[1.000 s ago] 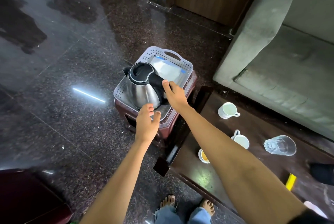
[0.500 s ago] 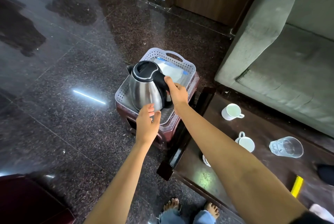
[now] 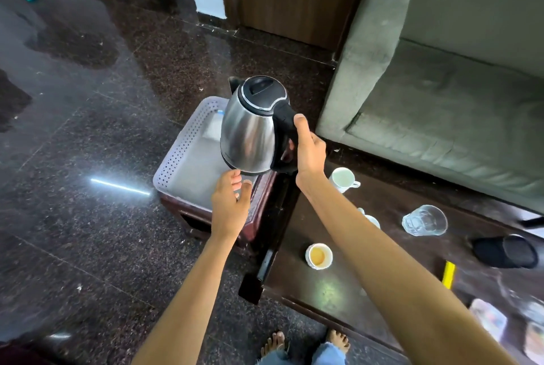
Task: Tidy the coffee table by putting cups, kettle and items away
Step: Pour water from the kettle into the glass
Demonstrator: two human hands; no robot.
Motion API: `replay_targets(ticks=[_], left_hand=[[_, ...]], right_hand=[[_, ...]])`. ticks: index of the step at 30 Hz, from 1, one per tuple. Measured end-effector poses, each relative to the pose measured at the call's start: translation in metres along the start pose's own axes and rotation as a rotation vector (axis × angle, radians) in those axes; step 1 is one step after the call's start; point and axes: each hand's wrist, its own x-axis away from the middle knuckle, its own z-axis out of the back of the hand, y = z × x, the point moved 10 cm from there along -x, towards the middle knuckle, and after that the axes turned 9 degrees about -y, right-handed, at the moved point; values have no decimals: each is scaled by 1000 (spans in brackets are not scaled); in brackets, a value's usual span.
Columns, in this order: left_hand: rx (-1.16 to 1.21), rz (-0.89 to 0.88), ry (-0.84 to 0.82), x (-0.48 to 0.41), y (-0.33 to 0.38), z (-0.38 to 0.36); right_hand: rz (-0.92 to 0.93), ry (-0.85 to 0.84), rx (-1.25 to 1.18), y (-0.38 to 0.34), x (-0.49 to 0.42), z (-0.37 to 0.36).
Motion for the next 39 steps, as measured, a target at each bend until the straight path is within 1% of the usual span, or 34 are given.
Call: replay_targets(ticks=[3, 6, 8, 11, 18, 21, 25, 28, 31, 34, 39], left_hand=[[-7, -16, -31, 1, 20, -25], [-4, -26, -69, 4, 39, -57], [2, -33, -104, 6, 50, -84], [-53, -66, -149, 13, 61, -123], [0, -34, -401, 57, 69, -230], [53, -20, -549, 76, 77, -274], [158, 93, -769, 102, 81, -326], [160, 94, -899, 120, 97, -358], [173, 126, -983, 132, 103, -388], [213, 160, -1029, 144, 103, -412], [272, 186, -1048, 161, 109, -440]], right_hand=[[63, 97, 18, -26, 14, 50], [140, 186, 101, -47, 33, 102], [180, 214, 154, -54, 45, 137], [177, 267, 257, -55, 61, 188], [116, 446, 332, -44, 104, 320], [110, 499, 398, -44, 121, 364], [64, 578, 493, -42, 136, 419], [14, 624, 560, -39, 142, 454], [-13, 633, 620, -36, 143, 475], [-57, 627, 646, -30, 140, 489], [-128, 625, 652, -20, 135, 505]])
